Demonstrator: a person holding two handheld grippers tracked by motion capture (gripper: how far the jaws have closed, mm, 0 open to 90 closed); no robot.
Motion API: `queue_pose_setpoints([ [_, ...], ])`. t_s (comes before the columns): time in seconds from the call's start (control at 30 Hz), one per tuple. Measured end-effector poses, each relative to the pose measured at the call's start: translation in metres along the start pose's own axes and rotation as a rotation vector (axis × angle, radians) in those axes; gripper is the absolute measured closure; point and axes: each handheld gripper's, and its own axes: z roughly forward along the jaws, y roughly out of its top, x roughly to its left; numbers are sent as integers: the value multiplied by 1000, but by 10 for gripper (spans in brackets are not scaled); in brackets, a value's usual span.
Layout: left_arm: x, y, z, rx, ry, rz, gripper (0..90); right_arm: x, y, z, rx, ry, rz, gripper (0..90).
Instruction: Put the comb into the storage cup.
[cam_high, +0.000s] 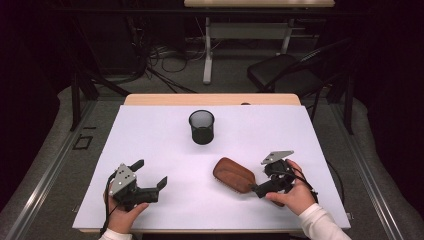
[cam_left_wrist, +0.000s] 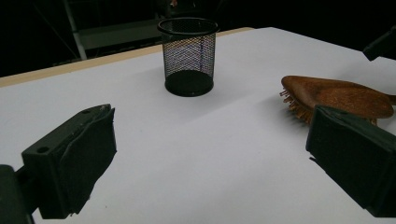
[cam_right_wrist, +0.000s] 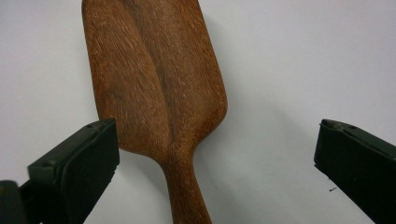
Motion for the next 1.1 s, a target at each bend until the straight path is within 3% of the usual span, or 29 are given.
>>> queue_pose_setpoints([
  [0.37,0,0,0,1,-2,0,17,5,14,8,-4,-1,-18,0],
  [0.8,0,0,1,6,-4,-1,17,4,16,15,42,3,-39,18],
  [1.1,0,0,1,9,-8,1,19,5,16,17,46,3,-43,22],
])
